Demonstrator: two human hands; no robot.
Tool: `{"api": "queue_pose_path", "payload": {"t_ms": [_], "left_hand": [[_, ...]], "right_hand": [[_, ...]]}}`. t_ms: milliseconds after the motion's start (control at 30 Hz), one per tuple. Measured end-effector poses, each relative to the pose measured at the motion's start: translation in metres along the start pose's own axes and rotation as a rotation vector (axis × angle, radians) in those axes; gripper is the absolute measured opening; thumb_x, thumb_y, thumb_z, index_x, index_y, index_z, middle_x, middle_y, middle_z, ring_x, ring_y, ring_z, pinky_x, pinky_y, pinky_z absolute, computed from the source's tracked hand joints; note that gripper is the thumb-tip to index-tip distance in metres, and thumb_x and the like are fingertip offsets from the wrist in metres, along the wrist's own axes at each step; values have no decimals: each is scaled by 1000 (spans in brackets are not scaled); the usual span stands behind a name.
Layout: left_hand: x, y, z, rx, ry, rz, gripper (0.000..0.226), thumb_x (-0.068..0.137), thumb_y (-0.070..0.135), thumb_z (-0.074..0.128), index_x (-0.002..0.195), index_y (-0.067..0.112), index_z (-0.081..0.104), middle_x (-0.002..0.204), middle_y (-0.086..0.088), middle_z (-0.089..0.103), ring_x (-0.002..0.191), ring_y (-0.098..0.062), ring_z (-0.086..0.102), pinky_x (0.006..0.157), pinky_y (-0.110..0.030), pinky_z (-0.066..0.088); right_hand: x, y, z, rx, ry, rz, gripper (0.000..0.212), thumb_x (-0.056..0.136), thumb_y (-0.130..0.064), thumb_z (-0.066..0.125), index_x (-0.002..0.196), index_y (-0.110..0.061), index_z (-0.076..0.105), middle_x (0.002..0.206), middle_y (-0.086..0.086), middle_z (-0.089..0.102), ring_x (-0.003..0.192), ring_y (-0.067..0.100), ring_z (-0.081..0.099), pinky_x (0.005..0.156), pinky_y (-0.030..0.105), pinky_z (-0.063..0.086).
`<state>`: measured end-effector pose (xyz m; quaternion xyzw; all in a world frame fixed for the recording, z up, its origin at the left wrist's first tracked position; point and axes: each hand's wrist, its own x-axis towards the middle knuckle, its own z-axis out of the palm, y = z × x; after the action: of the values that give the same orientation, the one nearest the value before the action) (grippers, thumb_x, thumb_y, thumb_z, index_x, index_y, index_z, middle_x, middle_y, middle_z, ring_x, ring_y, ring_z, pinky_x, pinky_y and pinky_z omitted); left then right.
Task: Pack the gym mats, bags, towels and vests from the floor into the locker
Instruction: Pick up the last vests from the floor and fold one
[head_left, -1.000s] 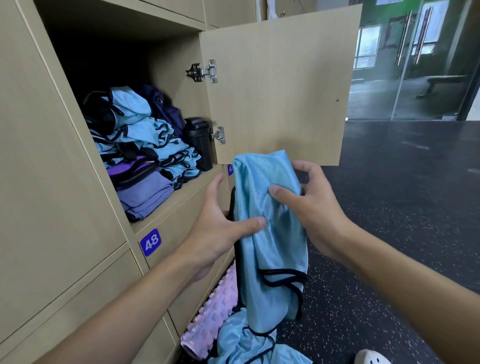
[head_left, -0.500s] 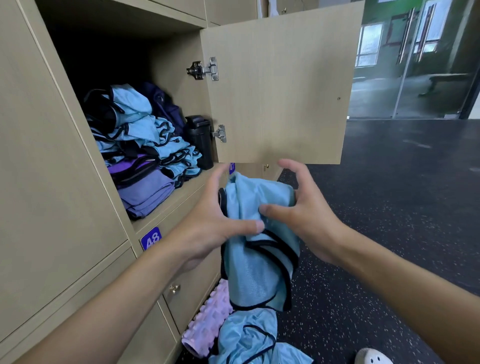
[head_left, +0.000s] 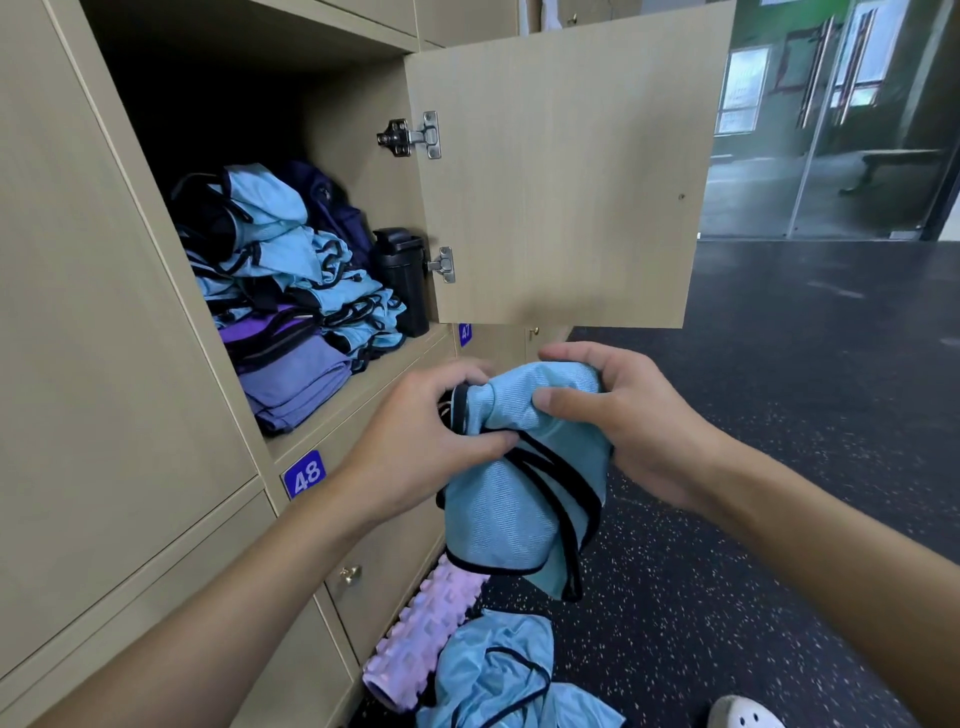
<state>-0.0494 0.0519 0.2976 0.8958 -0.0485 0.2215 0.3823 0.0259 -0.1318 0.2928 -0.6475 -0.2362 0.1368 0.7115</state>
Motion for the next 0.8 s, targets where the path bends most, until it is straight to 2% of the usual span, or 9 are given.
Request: {"api": "queue_pose_path", "payload": {"t_ms": [67,133,233,367,533,600,667,733,800], "left_hand": [[-1,4,-1,-100,11,-23,22,73,11,85,79,17,65,71,11,62,64,-2,56,60,-18,45],[-1,8,-2,-199,51,-45,19,75,4,82,81,13,66,66,8,62,61,-5,56,58,-19,46],[0,12,-4,-395,114,-115,23,79,1,78,92,19,71,84,5,75,77,-9,70,68,-25,57],[2,14,-2,-552,218,-240,28,81,5,79,104,14,67,95,-7,76,85,-25,74,79,-45,62],[1,9,2,-487,270,-282,70,81,18,82,132,38,38,107,3,69,84,-3,70,78,-29,61],[-1,4,2,-329,182,-161,84,77,29,85,137,50,30,134,6,53,108,14,57,92,-13,50],[-2,1,-2,-89,64,-45,79,67,50,85,130,61,39,156,15,14,126,29,24,95,4,29],[-3,0,-4,17,-85,2,74,58,66,82,124,64,48,157,29,-7,139,18,13,105,-6,21],[-4,-1,-3,27,-221,-3,85,55,71,83,130,64,44,158,32,-6,143,13,11,110,-15,20]], "right_hand": [[0,0,-1,-67,-6,-15,48,81,-9,77,124,-15,59,111,9,71,94,18,72,83,33,59],[-1,0,-2,-140,-11,-32,49,77,-18,81,121,-17,61,111,5,72,99,18,71,85,32,58],[-3,-1,-4,-81,-74,2,66,64,-24,86,121,-18,55,115,3,69,101,16,71,80,27,57],[-8,4,5,-39,-118,0,81,69,-6,88,132,-29,42,119,-4,67,105,11,69,85,28,58],[-7,6,13,12,14,-28,90,76,-1,81,141,-41,33,112,4,69,94,20,73,81,38,60],[-7,4,13,56,62,-17,91,79,-2,79,143,-45,30,106,8,70,87,22,75,73,35,61],[-6,2,12,95,81,-10,90,81,-5,78,144,-45,29,104,11,71,84,25,75,68,37,60],[-6,2,11,108,78,-2,85,82,-5,77,144,-42,31,97,11,74,80,28,74,64,39,60],[-7,1,12,106,64,3,77,83,-5,75,141,-38,36,88,6,76,77,28,74,62,38,60]]}}
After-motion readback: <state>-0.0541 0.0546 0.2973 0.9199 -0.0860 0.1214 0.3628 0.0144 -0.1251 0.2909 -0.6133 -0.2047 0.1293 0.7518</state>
